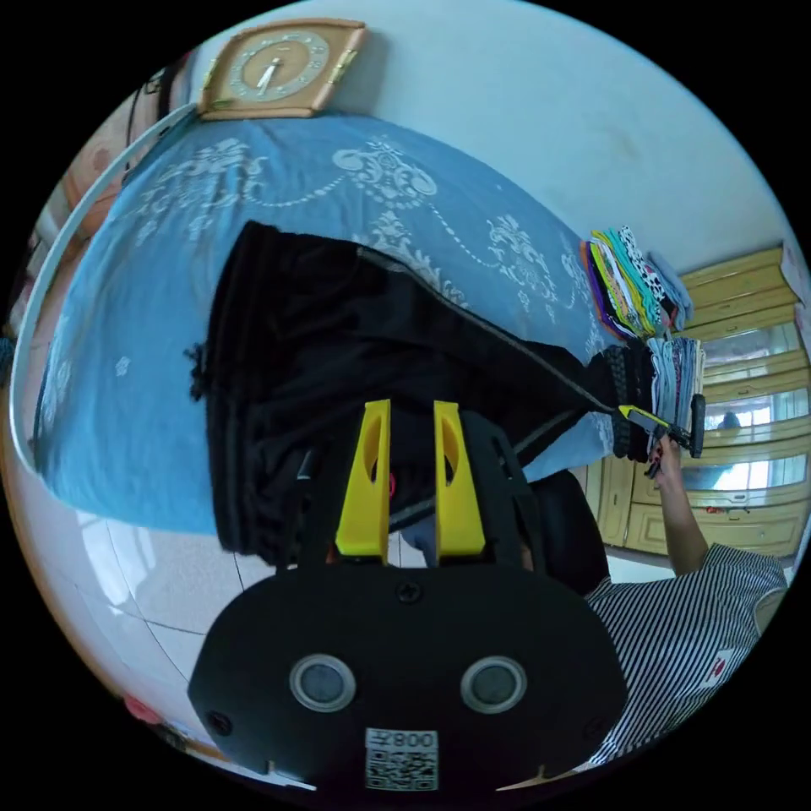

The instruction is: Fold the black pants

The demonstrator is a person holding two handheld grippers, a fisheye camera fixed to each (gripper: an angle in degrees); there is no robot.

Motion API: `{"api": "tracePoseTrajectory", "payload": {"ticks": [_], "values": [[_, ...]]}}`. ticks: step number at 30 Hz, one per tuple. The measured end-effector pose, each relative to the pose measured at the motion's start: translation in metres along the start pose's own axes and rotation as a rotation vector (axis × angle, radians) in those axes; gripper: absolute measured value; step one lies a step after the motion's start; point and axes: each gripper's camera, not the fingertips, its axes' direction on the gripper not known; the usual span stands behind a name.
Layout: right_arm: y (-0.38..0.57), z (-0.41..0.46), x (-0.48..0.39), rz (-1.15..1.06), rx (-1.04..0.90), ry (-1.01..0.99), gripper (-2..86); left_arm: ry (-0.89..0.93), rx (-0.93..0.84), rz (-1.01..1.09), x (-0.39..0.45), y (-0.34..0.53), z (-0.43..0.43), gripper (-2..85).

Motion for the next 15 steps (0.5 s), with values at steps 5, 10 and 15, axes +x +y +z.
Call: {"api": "tracePoseTrajectory", "payload": {"ticks": [5,10,15], "values": [[-0.012,0.007,-0.033,-0.099,0.001,0.054,6.6,-0.025,-0.054,0.069,0.055,-0.077,0.050,8.9],[-0.034,0.028,-0.080,-0.252,-0.018,0.137,8.0,-0.141,-0.093,0.184,0.115,-0.142,0.088,9.7],[-0.065,0.082,-0.124,-0.364,-0.105,0.222,5.7,-0.292,-0.198,0.317,0.173,-0.194,0.140,8.6]]}}
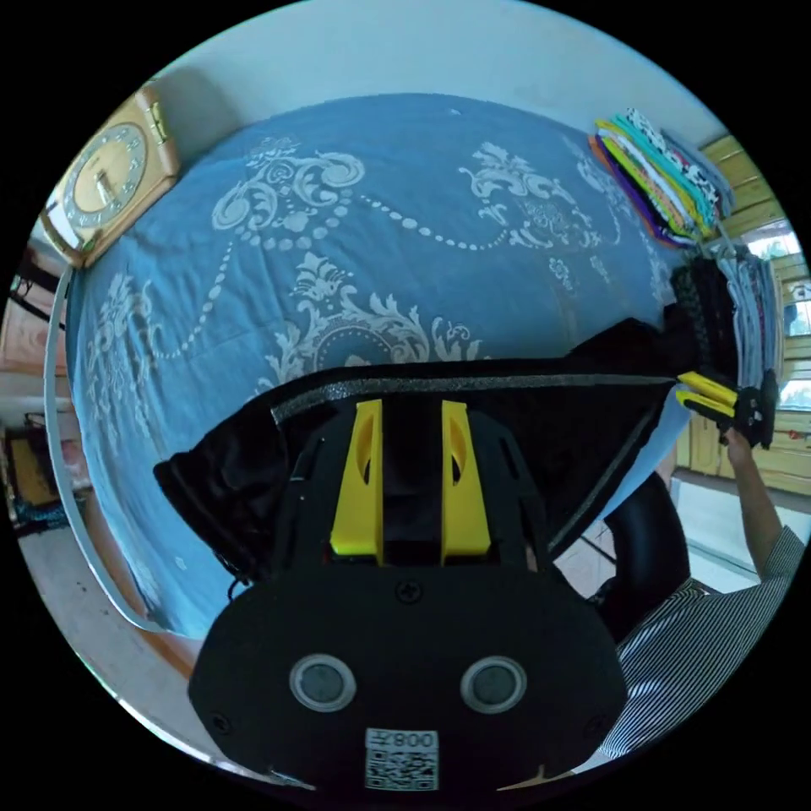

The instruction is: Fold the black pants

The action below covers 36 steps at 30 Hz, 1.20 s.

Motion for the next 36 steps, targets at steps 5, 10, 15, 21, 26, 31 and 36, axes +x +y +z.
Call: {"api": "tracePoseTrajectory", "payload": {"ticks": [5,10,15,21,26,31,36], "values": [[-0.031,0.021,-0.015,0.012,-0.062,0.043,1.5,-0.084,-0.098,0.021,0.030,-0.039,0.026,2.2],[-0.046,0.006,-0.025,0.007,-0.034,0.046,0.6,-0.111,-0.026,0.020,0.048,-0.050,0.015,0.7],[-0.054,-0.030,-0.031,0.006,0.048,0.038,0.5,-0.093,0.087,-0.001,0.053,-0.053,-0.011,2.5],[-0.073,-0.015,-0.051,-0.012,0.018,0.055,0.4,-0.040,0.058,-0.076,0.043,-0.085,-0.005,8.3],[-0.081,0.006,-0.059,-0.008,-0.009,0.036,0.5,-0.068,-0.062,-0.119,0.037,-0.113,0.019,6.5],[-0.088,0.014,-0.062,-0.009,-0.012,0.020,0.4,-0.072,-0.004,-0.139,0.032,-0.110,0.011,2.9],[-0.089,-0.024,-0.065,-0.008,0.089,0.026,0.3,-0.090,0.211,-0.134,0.027,-0.067,-0.047,2.0]]}}
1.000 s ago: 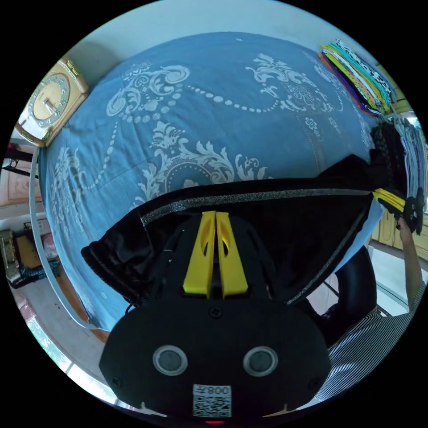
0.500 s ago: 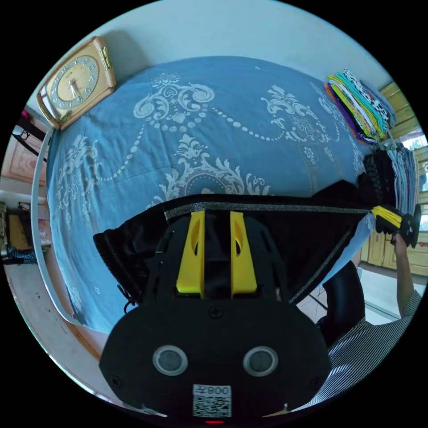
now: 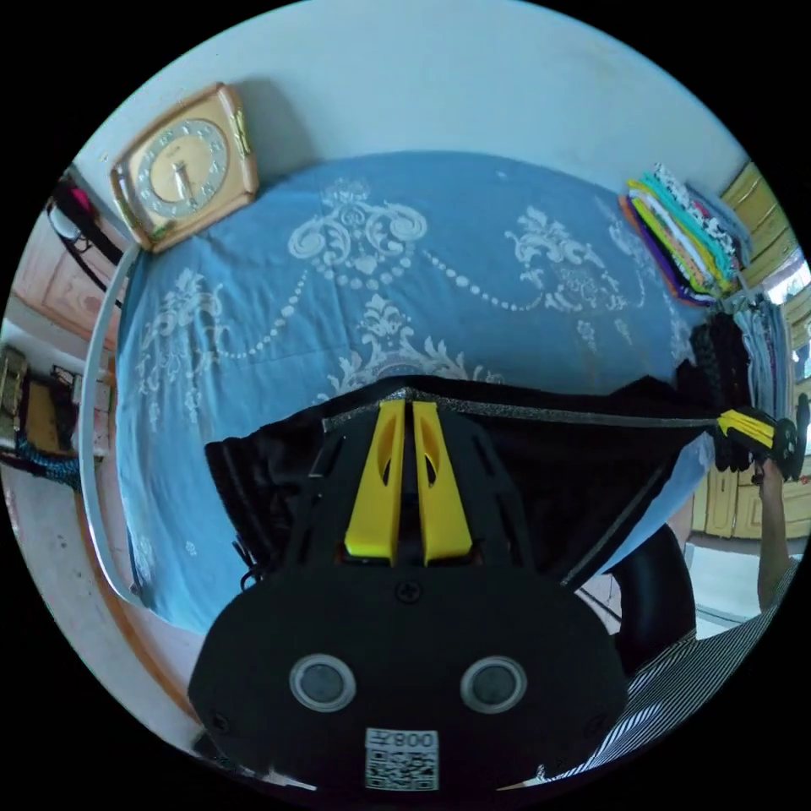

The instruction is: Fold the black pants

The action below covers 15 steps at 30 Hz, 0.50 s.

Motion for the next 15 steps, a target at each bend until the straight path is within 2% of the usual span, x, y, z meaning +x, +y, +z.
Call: {"api": "tracePoseTrajectory", "payload": {"ticks": [4,8,10,12,15], "values": [[-0.016,-0.054,0.009,-0.021,0.122,0.117,0.2,-0.002,0.158,-0.047,-0.027,0.018,-0.053,1.6],[-0.097,-0.082,0.051,-0.094,0.209,0.231,0.1,0.009,0.254,-0.131,-0.071,0.003,-0.083,0.7],[-0.155,-0.068,0.083,-0.086,0.154,0.257,0.0,0.027,0.246,-0.194,-0.093,-0.014,-0.082,0.6],[-0.218,-0.037,0.130,-0.004,0.062,0.188,0.1,0.011,0.176,-0.258,-0.118,-0.026,-0.070,0.8],[-0.237,-0.006,0.161,0.082,0.003,0.184,0.3,0.063,0.155,-0.246,-0.131,-0.007,-0.059,1.7]]}}
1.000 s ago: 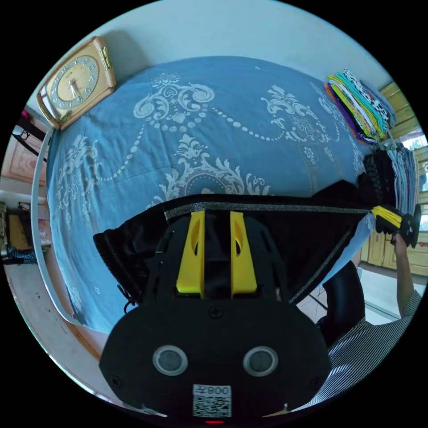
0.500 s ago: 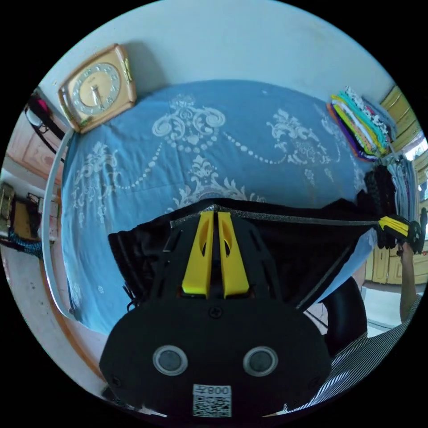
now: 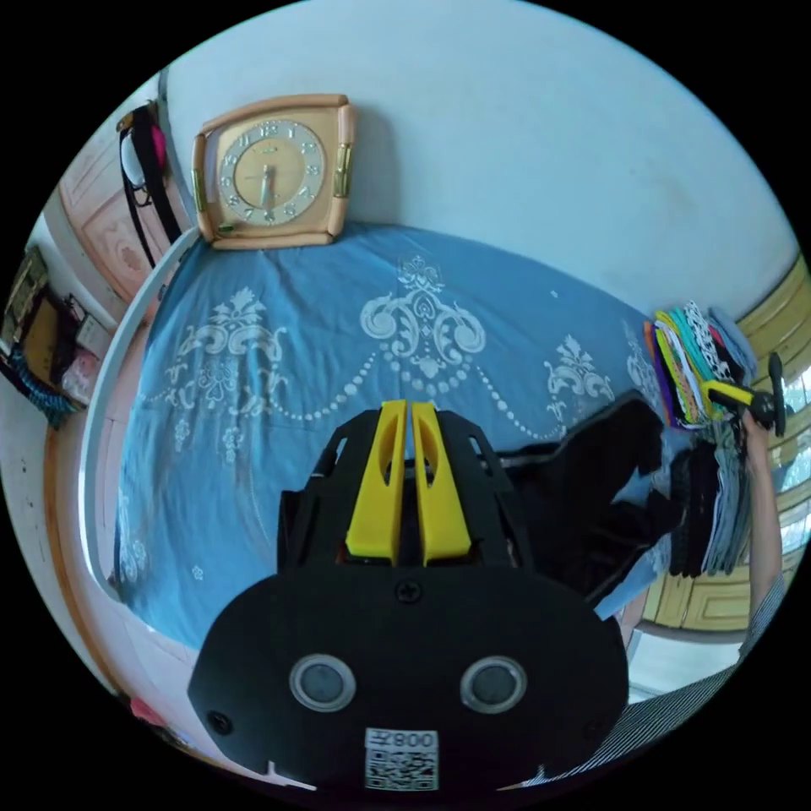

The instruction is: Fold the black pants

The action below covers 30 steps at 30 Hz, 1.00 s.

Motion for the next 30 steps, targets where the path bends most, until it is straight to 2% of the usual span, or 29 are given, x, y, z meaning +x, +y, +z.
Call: {"api": "tracePoseTrajectory", "payload": {"ticks": [5,7,9,14,17,21,26,30], "values": [[0.072,0.065,-0.006,0.031,0.007,-0.109,1.2,-0.032,-0.092,0.033,-0.042,0.068,0.013,4.8],[0.100,0.105,-0.007,0.065,-0.055,-0.100,2.6,-0.059,-0.145,-0.005,-0.069,0.090,0.019,6.6],[0.122,0.153,0.002,0.132,-0.135,-0.200,5.0,-0.006,-0.190,-0.100,-0.109,0.108,0.025,8.3],[0.136,0.190,0.027,0.322,-0.097,-0.344,6.1,0.055,-0.215,-0.203,-0.160,0.117,0.035,8.4],[0.137,0.210,0.035,0.409,-0.114,-0.350,6.0,-0.055,-0.242,-0.208,-0.173,0.120,0.039,5.5],[0.136,0.245,0.028,0.460,-0.193,-0.408,2.8,-0.162,-0.267,-0.062,-0.184,0.134,0.026,2.3],[0.133,0.235,0.017,0.430,-0.222,-0.397,0.6,-0.131,-0.155,-0.102,-0.225,0.159,-0.019,1.3],[0.125,0.163,0.029,0.362,-0.145,-0.278,0.2,-0.100,-0.015,-0.168,-0.275,0.183,-0.073,1.2]]}}
